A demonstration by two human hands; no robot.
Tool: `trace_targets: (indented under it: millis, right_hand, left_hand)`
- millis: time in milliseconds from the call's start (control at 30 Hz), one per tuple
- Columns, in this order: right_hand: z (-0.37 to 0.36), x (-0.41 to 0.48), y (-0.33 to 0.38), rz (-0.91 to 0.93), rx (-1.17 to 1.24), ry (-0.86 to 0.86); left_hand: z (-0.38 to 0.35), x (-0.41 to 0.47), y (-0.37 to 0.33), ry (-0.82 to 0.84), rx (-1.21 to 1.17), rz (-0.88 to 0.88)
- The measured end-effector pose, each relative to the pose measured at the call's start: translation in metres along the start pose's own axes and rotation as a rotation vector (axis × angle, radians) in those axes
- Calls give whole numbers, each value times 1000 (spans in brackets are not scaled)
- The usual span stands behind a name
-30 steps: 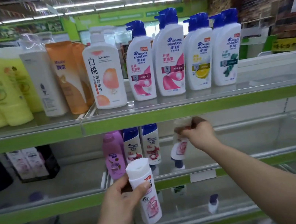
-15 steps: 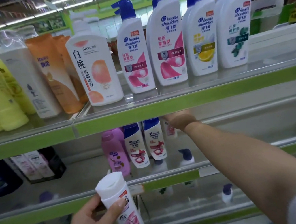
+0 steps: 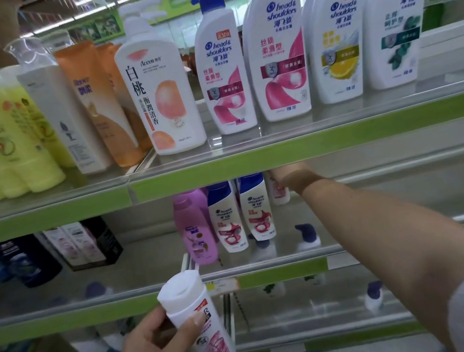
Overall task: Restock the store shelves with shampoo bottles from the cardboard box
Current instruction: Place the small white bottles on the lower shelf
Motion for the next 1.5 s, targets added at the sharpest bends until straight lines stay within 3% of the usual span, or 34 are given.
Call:
trace_targets:
  millis: [400,500,567,667,733,867,933,1233,1367,1500]
  right_hand:
    - [7,1,-4,41,34,-20]
    - [15,-12,-14,-54,8,6]
    - [24,-32,-24,-135,131,-65]
    - [34,-87,-26,-20,414,-163]
    - [31,-131,-25,45,573,-47]
    - [11,-205,-14,137,644,454]
    - [4,-221,-14,135,634,552]
    - [29,-209,-31,238,447,308]
    - [34,-190,-52,189,518,310]
    - [40,-147,-77,85,505,162]
  left_hand:
    - [-6,-2,-2,25,-8,-1]
    - [-15,0,-15,52,-10,-37]
    - [-23,3,-23,66,-17,-64]
    - [-38,10,-35,102,-46,-87]
    - [-51,13,-43,149,-66,-109]
    - [-78,22,-63,253,-120,-161]
    - [-88,27,-72,272,-134,-179]
    - [-127,36,-96,328,-114,-216]
    - [-120,34,-91,192,5,-227]
    - [-92,28,-75,110,11,-204]
Point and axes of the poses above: each hand's wrist, its own x-axis towards the middle knuckle, its own z-axis out of the back of the hand, y = z × x, the point moved 6 cm from there along x, towards the middle knuckle, and after that the axes turned 4 degrees about x, right-handed, at the moved point
